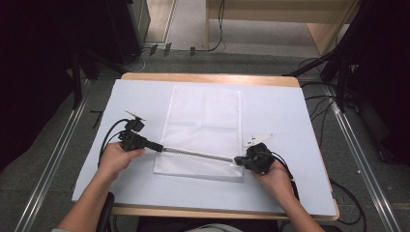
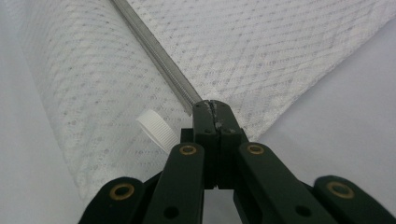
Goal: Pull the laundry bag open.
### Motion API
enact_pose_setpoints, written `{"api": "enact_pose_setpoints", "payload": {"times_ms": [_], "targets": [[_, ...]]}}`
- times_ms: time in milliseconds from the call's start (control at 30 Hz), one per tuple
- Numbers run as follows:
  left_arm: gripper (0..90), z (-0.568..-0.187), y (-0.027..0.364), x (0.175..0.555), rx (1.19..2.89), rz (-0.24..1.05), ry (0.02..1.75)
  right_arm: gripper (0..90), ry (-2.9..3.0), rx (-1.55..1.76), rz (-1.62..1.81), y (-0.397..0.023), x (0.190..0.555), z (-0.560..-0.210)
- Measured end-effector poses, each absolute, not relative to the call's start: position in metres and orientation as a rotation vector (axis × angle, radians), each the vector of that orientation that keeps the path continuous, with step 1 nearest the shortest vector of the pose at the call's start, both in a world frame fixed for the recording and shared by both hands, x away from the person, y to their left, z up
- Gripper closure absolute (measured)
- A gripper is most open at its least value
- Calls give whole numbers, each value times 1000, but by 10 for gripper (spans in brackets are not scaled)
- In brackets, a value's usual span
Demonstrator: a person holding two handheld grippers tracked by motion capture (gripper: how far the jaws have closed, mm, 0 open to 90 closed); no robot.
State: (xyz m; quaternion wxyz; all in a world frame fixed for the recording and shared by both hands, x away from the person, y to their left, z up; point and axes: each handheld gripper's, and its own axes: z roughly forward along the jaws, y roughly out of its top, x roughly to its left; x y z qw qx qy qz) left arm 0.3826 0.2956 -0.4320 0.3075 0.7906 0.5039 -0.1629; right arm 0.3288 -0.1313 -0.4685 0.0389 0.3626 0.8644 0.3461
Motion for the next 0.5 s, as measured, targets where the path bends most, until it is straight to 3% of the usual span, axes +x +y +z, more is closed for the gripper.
{"api": "enact_pose_setpoints", "payload": {"times_ms": [500], "targets": [[880, -439, 313, 377, 2059, -441, 1378, 900, 2680, 1120, 1061, -132, 332, -467]]}}
